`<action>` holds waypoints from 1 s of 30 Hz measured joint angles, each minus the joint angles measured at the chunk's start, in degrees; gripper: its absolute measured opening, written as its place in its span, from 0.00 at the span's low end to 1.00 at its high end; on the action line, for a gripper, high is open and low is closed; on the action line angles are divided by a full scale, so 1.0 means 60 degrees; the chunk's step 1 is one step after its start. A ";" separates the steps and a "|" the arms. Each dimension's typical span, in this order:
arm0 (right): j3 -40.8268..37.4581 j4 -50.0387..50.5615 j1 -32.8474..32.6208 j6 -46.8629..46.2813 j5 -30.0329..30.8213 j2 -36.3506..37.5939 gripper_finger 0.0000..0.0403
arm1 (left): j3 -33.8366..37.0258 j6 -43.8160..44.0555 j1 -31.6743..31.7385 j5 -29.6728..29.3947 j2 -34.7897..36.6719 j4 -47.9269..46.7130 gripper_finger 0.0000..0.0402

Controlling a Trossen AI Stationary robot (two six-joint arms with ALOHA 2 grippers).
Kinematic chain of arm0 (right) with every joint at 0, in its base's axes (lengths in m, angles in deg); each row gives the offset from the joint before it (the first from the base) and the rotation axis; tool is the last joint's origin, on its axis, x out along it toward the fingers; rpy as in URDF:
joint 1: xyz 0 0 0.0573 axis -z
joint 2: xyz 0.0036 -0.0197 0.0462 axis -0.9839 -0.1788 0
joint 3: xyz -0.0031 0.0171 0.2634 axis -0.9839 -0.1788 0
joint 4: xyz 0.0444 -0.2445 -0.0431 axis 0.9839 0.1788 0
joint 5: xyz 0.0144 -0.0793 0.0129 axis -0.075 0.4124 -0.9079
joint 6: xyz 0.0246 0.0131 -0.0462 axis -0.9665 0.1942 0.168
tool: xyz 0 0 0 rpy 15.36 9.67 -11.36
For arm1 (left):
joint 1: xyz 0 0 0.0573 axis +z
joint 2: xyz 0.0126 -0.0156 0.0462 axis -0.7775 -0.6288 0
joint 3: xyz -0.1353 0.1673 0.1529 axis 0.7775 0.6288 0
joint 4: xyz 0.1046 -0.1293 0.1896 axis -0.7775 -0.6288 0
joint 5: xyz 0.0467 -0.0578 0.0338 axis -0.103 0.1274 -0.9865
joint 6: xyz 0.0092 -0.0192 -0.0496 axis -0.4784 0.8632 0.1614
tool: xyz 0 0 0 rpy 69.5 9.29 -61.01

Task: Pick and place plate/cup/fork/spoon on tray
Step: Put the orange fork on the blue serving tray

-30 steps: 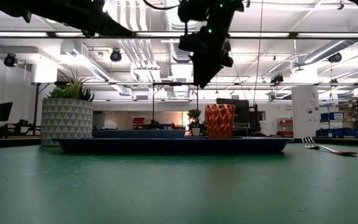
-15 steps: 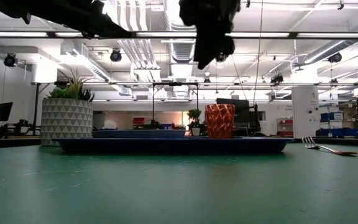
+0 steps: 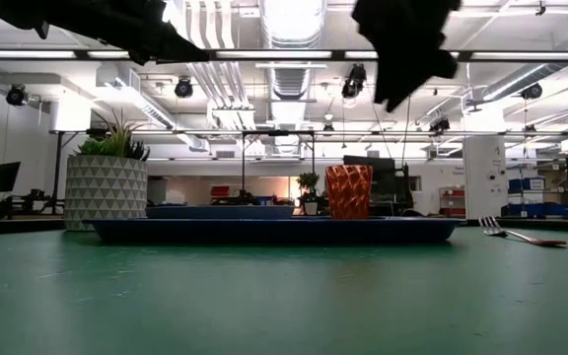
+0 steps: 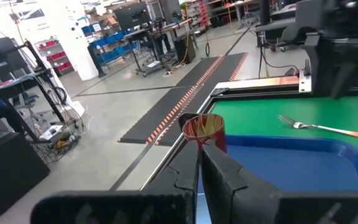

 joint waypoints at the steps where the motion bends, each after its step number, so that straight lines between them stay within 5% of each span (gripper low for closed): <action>1: -0.0308 -0.0045 0.0002 -0.0364 0.0107 0.0210 0.33 | 0.0000 0.0000 -0.0004 0.0000 0.0000 0.0001 0.00; 16: -0.4303 -0.0033 0.0031 -0.5648 0.0156 0.1799 0.33 | 0.0000 -0.0353 0.0004 0.0007 0.0000 0.0034 0.00; 21: -0.4759 -0.0046 0.0028 -0.6399 -0.0603 0.1535 0.30 | 0.0000 -0.0506 0.0007 0.0007 0.0003 0.0040 0.00; 30: -0.4806 -0.0067 0.0004 -0.6518 -0.0090 0.0790 0.25 | 0.0000 -0.0561 0.0007 0.0011 -0.0036 0.0106 0.00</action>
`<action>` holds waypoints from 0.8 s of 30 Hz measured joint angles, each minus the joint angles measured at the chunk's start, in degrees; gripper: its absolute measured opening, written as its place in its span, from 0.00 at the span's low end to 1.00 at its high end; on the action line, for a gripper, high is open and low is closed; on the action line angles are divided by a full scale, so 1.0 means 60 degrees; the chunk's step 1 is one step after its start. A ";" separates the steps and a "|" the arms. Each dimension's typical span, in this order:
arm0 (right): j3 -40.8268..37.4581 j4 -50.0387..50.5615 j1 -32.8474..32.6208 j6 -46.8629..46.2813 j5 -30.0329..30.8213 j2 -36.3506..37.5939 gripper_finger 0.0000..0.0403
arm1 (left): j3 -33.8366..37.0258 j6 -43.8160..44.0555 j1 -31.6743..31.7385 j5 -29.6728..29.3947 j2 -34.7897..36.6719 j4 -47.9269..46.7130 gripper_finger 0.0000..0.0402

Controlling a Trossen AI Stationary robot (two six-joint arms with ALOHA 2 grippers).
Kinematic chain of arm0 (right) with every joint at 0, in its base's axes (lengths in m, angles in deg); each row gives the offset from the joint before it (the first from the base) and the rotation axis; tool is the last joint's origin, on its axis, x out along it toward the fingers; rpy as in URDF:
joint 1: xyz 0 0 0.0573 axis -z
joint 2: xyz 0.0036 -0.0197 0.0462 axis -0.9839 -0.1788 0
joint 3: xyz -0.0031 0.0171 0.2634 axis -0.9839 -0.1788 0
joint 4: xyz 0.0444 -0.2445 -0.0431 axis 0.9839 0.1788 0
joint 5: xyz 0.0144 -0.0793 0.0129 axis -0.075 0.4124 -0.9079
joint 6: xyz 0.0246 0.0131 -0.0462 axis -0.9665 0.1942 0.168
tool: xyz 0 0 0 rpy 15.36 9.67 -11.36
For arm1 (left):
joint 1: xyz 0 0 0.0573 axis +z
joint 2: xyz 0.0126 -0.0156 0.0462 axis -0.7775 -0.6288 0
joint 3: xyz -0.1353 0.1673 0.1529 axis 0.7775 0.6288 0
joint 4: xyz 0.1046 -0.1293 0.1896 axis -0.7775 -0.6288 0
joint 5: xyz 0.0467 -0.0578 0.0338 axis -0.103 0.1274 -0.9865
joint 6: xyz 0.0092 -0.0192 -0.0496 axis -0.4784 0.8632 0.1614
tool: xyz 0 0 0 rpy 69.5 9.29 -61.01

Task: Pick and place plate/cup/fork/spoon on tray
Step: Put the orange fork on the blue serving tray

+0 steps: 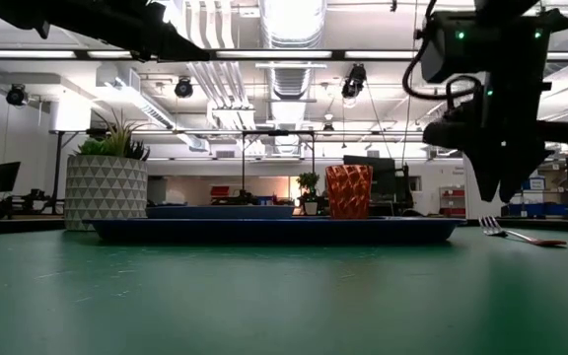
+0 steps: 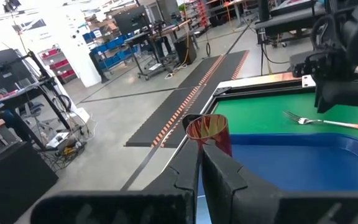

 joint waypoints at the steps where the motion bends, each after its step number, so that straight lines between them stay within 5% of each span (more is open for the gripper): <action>1: -0.0007 -0.0012 0.0006 -0.0002 0.0005 -0.0141 0.25 | 0.0000 0.0000 0.0000 0.0000 0.0000 0.0007 0.00; 11: -0.0040 -0.0352 0.0002 0.0007 -0.0012 -0.1320 0.26 | 0.0000 -0.0029 0.0000 0.0000 -0.0018 -0.0001 0.00; 24: -0.0832 -0.0917 0.0003 0.0012 0.0240 -0.0716 0.24 | 0.0000 -0.0029 0.0000 0.0000 -0.0018 -0.0001 0.00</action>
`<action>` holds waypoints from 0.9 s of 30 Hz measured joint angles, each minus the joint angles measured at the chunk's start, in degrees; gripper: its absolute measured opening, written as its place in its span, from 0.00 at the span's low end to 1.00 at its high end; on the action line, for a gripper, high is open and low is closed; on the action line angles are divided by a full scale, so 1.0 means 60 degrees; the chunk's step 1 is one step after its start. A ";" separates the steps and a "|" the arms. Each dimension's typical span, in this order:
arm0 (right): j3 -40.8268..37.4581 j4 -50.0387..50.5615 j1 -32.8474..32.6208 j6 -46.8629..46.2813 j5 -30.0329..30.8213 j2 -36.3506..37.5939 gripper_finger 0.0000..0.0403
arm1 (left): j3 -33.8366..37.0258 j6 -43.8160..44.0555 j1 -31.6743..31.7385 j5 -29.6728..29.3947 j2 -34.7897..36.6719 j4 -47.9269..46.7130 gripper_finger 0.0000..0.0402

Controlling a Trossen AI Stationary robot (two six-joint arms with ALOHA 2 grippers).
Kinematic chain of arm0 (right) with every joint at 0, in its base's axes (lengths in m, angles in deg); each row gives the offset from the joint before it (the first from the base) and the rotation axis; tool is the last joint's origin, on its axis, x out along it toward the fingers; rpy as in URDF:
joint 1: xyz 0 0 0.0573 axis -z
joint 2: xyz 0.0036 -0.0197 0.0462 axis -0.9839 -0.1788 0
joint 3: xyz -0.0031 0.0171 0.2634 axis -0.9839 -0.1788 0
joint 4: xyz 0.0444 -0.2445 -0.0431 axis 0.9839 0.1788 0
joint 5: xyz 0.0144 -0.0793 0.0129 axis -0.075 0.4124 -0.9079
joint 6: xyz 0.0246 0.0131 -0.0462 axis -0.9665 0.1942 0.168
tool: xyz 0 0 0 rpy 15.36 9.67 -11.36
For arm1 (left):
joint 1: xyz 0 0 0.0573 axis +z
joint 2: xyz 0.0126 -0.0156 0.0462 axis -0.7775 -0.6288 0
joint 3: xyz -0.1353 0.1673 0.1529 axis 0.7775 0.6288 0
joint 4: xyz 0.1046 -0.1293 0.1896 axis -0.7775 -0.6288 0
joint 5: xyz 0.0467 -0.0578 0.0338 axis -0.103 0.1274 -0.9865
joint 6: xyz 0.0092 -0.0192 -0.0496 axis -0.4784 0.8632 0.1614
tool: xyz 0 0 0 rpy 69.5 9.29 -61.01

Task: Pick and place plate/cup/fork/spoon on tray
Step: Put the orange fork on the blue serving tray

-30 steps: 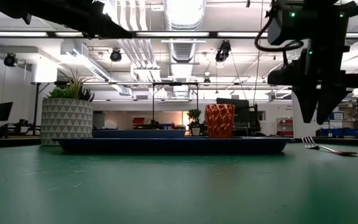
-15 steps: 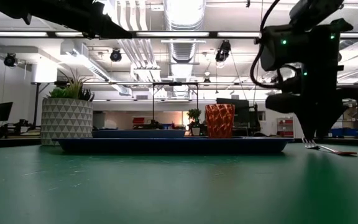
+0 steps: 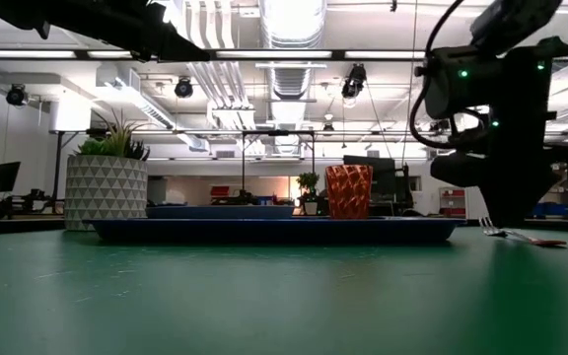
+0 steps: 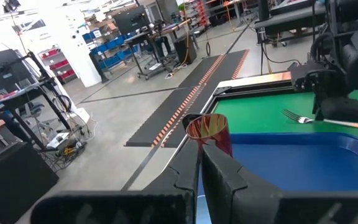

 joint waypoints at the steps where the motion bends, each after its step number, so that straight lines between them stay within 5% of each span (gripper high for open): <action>1: -0.0177 -0.0306 -0.0001 -0.0002 0.0000 0.0094 0.25 | 0.0000 0.0000 0.0000 0.0000 0.0000 0.0000 0.00; 8: -0.1247 -0.2070 -0.0001 -0.0217 0.0047 0.0797 0.24 | 0.0000 0.0003 0.0003 0.0000 0.0000 0.0000 0.00; 27: -0.1391 -0.2040 0.0003 -0.0251 -0.0068 0.1060 0.03 | 0.0000 0.0004 0.0004 0.0000 0.0000 -0.0004 0.00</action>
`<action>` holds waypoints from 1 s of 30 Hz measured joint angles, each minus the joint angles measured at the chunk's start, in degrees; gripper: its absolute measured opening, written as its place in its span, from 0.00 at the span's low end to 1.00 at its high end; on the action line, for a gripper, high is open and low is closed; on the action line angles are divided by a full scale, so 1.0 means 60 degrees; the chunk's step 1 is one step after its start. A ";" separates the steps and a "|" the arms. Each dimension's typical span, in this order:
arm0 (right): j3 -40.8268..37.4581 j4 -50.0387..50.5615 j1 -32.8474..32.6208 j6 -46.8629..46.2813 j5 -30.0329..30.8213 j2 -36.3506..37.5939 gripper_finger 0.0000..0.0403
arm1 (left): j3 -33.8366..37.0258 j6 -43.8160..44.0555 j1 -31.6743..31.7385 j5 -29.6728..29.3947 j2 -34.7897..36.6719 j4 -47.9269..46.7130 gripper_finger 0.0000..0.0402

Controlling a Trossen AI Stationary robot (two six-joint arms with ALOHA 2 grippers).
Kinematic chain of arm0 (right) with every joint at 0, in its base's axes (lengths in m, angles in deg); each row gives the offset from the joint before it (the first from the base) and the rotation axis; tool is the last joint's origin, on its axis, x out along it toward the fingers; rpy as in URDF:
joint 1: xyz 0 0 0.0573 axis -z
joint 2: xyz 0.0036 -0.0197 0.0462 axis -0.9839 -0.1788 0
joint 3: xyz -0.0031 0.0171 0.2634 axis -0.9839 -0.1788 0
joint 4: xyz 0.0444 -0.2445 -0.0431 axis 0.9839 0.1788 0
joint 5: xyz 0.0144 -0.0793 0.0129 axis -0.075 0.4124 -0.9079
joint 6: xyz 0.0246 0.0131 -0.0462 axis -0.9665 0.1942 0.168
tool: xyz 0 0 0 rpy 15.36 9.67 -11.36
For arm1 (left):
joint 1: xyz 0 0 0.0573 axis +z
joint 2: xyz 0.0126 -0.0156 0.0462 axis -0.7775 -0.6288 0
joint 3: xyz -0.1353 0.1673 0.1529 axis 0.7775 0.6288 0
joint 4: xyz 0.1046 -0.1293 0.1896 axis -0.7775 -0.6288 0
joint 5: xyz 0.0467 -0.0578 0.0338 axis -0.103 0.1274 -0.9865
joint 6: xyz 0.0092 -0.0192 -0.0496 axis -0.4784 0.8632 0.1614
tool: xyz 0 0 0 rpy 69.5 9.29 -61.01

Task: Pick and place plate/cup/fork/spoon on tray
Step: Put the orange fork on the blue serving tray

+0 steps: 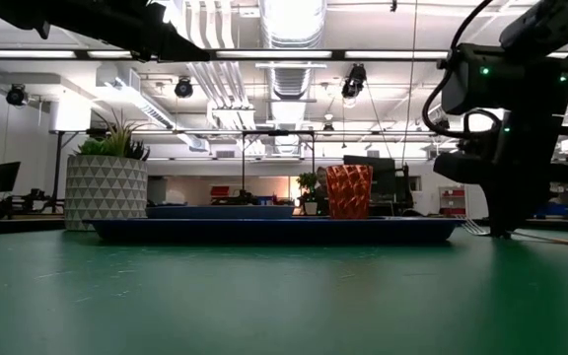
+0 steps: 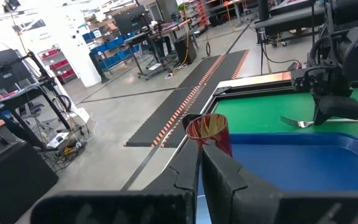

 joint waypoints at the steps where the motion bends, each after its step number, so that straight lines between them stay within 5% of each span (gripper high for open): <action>1: -0.0007 0.0020 0.0000 0.0007 -0.0022 0.0083 0.03 | 0.0000 0.0000 -0.0002 0.0000 0.0000 0.0000 0.00; 18: 0.0049 0.0364 0.0000 0.0082 0.0065 0.2038 0.03 | -0.0004 0.0000 -0.0003 0.0000 0.0000 0.0000 0.00; 30: 0.2223 0.0996 0.0025 0.0867 0.0657 0.1131 0.03 | -0.0004 0.0003 -0.0002 0.0000 0.0000 0.0154 0.00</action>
